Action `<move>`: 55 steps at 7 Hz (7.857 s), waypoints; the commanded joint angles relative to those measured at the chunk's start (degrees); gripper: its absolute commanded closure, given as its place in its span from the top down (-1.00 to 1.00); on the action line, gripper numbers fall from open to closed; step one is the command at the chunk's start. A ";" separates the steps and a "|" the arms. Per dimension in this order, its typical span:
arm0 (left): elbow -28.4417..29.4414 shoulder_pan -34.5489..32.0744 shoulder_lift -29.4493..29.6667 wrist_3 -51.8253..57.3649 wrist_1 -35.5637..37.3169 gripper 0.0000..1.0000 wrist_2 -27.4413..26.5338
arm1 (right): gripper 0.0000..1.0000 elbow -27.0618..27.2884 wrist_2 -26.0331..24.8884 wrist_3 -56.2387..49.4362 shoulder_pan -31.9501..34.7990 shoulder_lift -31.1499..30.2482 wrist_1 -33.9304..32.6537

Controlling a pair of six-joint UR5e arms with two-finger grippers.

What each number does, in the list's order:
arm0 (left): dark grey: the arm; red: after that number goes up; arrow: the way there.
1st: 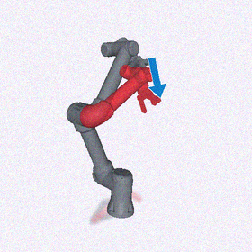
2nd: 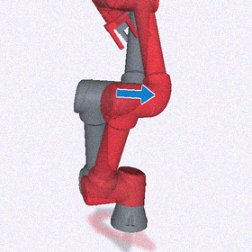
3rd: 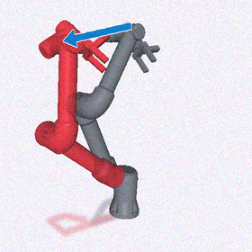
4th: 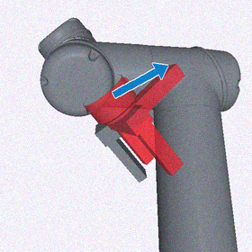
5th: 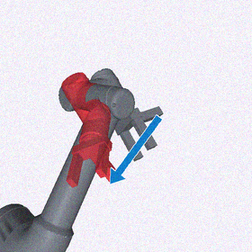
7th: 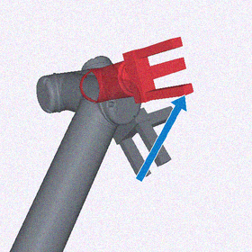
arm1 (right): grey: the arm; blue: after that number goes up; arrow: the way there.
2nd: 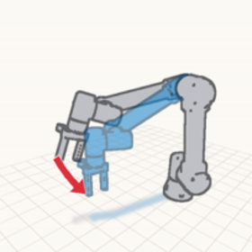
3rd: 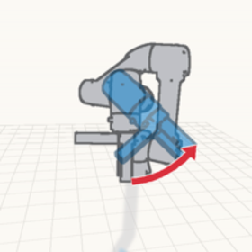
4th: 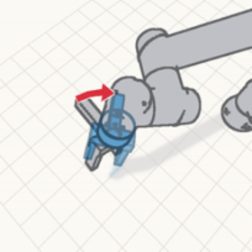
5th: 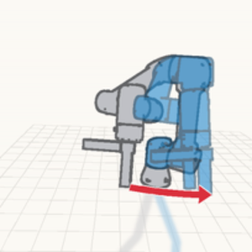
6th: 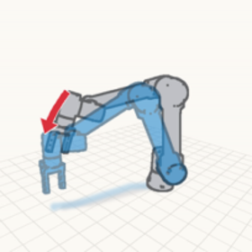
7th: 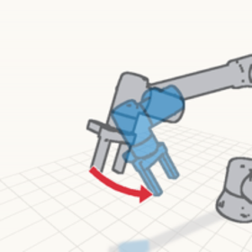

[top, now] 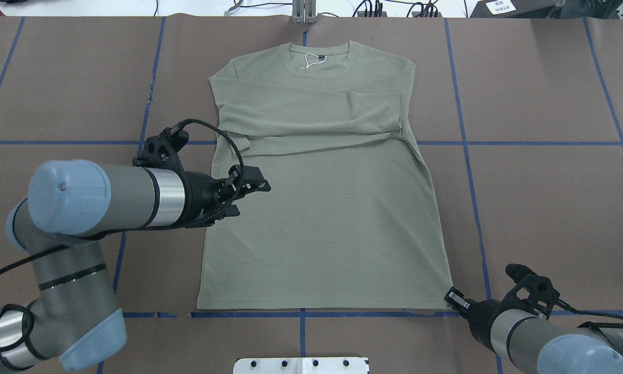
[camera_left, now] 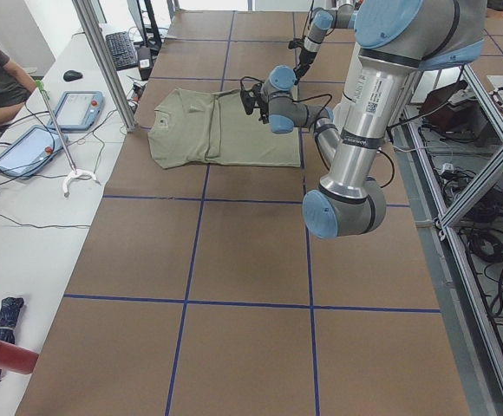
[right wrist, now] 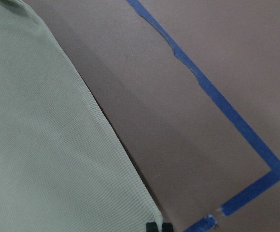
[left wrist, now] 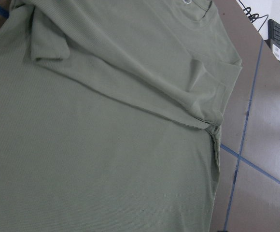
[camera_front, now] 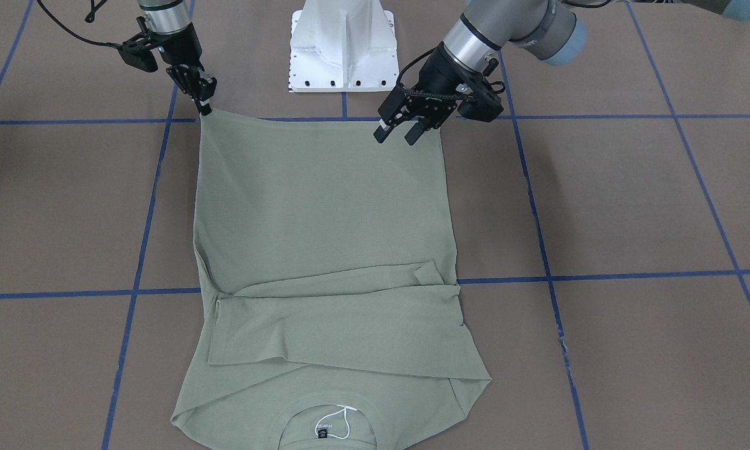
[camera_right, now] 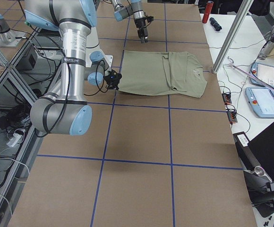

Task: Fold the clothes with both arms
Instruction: 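Lower both grippers and grasp the two hem corners nearest the robot, then lift the hem with both grippers and fold it over toward the collar, then open both grippers to release the hem and raise them, then move the right gripper down to the side edge of the folded shirt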

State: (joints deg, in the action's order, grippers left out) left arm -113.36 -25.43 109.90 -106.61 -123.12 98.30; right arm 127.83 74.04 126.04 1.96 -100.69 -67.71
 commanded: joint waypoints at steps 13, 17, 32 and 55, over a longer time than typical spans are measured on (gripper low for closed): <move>-1.86 17.96 -7.68 -6.76 20.99 -0.06 -13.58 | -1.00 0.49 0.31 -0.18 1.03 -0.30 0.03; -2.30 17.96 -7.77 -6.68 21.08 -1.00 -13.58 | -1.00 0.58 0.31 -0.09 1.38 -0.21 0.03; -4.55 -7.57 -0.76 16.40 22.05 -1.00 -8.58 | -1.00 -12.79 29.47 -37.92 40.89 25.04 -11.39; 31.54 -21.06 11.56 21.01 -13.38 -0.17 -3.29 | 0.30 -27.63 30.30 -22.70 36.21 28.44 -1.73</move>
State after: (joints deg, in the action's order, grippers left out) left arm -81.14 -46.31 121.60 -85.43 -136.55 95.24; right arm 100.02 105.90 100.13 41.36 -71.58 -69.51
